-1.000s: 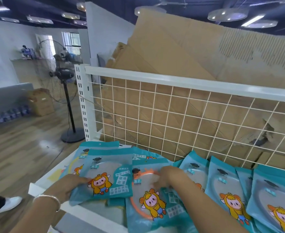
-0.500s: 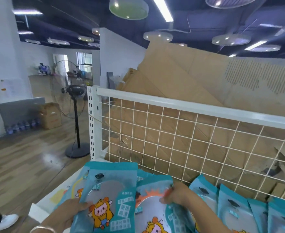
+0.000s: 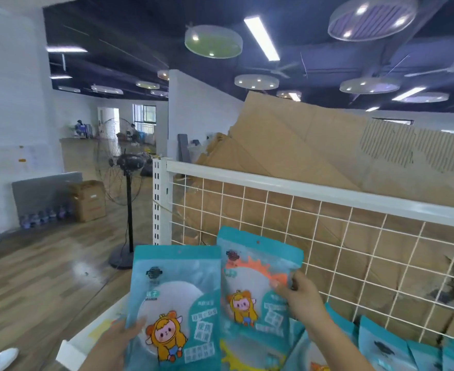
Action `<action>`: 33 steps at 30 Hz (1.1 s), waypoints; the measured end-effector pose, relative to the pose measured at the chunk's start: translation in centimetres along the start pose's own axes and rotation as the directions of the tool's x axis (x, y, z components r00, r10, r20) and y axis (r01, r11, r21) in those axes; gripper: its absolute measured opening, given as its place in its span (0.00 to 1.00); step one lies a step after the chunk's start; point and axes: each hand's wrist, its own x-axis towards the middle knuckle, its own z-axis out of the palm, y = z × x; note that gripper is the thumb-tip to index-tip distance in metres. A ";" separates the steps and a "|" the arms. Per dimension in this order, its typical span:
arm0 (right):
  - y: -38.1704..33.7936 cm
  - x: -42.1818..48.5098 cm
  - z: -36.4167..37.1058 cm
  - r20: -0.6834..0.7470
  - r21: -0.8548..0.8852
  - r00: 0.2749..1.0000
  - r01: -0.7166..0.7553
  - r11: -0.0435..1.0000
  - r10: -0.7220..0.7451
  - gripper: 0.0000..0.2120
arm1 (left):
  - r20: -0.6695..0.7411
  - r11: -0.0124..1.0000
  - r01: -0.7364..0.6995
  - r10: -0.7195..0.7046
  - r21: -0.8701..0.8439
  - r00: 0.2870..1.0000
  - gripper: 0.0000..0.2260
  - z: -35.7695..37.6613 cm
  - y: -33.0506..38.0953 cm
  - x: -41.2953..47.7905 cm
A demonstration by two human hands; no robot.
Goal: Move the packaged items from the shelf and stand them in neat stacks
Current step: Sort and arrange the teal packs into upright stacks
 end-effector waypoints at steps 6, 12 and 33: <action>1.8 -2.1 -0.2 0.043 -0.118 0.996 0.078 0.990 -0.073 0.08 | 0.014 0.908 -0.076 0.077 0.413 0.997 0.11 0.8 0.0 -0.2; 4.8 -3.0 0.8 0.017 -0.095 0.999 -0.037 0.995 0.038 0.09 | -0.054 0.896 -0.101 0.138 0.432 0.989 0.13 0.8 -0.6 0.0; 3.4 -16.5 -19.4 -0.589 -0.111 0.799 0.064 0.992 -0.118 0.16 | 0.385 0.898 -0.427 0.360 0.102 0.850 0.13 21.0 0.2 -12.7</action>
